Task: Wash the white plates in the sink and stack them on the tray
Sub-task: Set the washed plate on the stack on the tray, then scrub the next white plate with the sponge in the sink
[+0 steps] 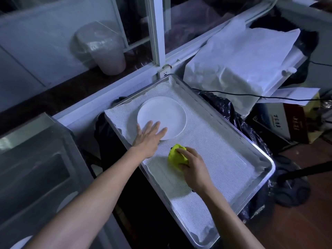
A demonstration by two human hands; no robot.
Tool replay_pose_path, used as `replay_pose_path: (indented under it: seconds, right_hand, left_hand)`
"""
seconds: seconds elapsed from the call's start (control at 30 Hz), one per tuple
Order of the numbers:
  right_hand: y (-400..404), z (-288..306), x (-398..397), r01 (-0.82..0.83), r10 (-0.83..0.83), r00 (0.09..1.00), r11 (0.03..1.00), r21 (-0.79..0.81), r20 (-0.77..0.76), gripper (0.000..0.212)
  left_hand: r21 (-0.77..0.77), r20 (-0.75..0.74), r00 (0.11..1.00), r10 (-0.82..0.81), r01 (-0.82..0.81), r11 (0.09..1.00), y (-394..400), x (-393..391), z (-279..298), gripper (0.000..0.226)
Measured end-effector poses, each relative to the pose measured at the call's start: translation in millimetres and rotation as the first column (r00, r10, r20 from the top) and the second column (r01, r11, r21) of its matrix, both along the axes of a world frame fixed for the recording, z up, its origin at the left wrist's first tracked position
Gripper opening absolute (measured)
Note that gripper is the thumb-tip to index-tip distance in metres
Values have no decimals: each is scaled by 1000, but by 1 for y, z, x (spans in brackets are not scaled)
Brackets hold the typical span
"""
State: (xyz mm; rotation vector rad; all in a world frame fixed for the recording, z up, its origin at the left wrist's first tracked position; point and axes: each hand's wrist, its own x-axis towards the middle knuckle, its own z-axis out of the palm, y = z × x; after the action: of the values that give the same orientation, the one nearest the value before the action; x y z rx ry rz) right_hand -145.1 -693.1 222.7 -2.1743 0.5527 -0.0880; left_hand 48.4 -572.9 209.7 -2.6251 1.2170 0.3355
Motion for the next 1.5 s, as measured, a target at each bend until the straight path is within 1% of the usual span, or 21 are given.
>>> replay_pose_path:
  seconds: [0.1, 0.23, 0.3, 0.4, 0.5, 0.57, 0.67, 0.73, 0.83, 0.87, 0.93, 1.0, 1.07, 1.2, 1.37, 1.43, 1.5]
  right_hand:
    - [2, 1, 0, 32, -33, 999, 999, 10, 11, 57]
    - [8, 5, 0, 77, -78, 996, 997, 21, 37, 55]
    - [13, 10, 1, 97, -99, 994, 994, 40, 53, 53]
    - [27, 19, 4, 115, -120, 990, 991, 66, 78, 54]
    - [48, 29, 9, 110, -123, 984, 989, 103, 127, 54]
    - [66, 35, 15, 99, -120, 977, 988, 121, 176, 54]
    - [102, 46, 25, 47, -60, 973, 997, 63, 222, 55]
    - [132, 52, 31, 0, -6, 973, 1000, 27, 230, 58]
    - [183, 59, 42, -65, 65, 973, 998, -6, 220, 59]
    - [202, 60, 46, -97, 100, 972, 995, -23, 213, 59]
    - [241, 60, 52, -165, 174, 961, 984, -62, 213, 59]
    - [279, 57, 58, -221, 232, 949, 972, -78, 214, 59]
    - [318, 51, 62, -278, 285, 937, 958, -66, 201, 58]
    - [388, 35, 70, -368, 371, 913, 928, -50, 171, 60]
    - [449, 10, 81, -465, 472, 876, 881, -93, 100, 61]
    - [461, -3, 87, -503, 512, 856, 857, -109, 75, 62]
    - [469, -20, 96, -523, 534, 844, 841, -139, 54, 63]
  left_hand:
    - [-34, 31, 1000, 2, -1, 999, 0, -2, -1, 77]
    - [-119, 24, 1000, -7, 10, 993, 7, -6, 3, 54]
    - [-198, 36, 999, -12, 19, 980, 18, -11, 8, 41]
    - [-357, -17, 1000, 2, -8, 934, 43, -23, 19, 30]
    - [-409, -29, 999, 18, -28, 912, 76, -35, 29, 19]
    - [-434, -24, 999, 47, -53, 899, 104, -42, 32, 19]
    - [-482, -13, 996, 85, -81, 873, 156, -52, 31, 23]
    - [-528, -49, 988, 147, -151, 836, 195, -58, 28, 25]
    - [-537, -140, 960, 243, -280, 796, 261, -70, 18, 26]
    - [-547, -191, 944, 269, -330, 770, 285, -75, 14, 27]
    - [-569, -305, 890, 340, -457, 684, 334, -86, 6, 27]
    - [-529, -377, 801, 465, -598, 601, 380, -96, -2, 30]
    - [-466, -423, 707, 566, -706, 533, 423, -106, -14, 34]
    - [-411, -538, 573, 618, -819, 401, 493, -121, -40, 40]
    - [-333, -607, 437, 664, -898, 287, 540, -131, -64, 41]
    - [-307, -623, 399, 673, -916, 259, 548, -129, -72, 41]
    - [-281, -616, 393, 683, -919, 276, 552, -124, -81, 44]
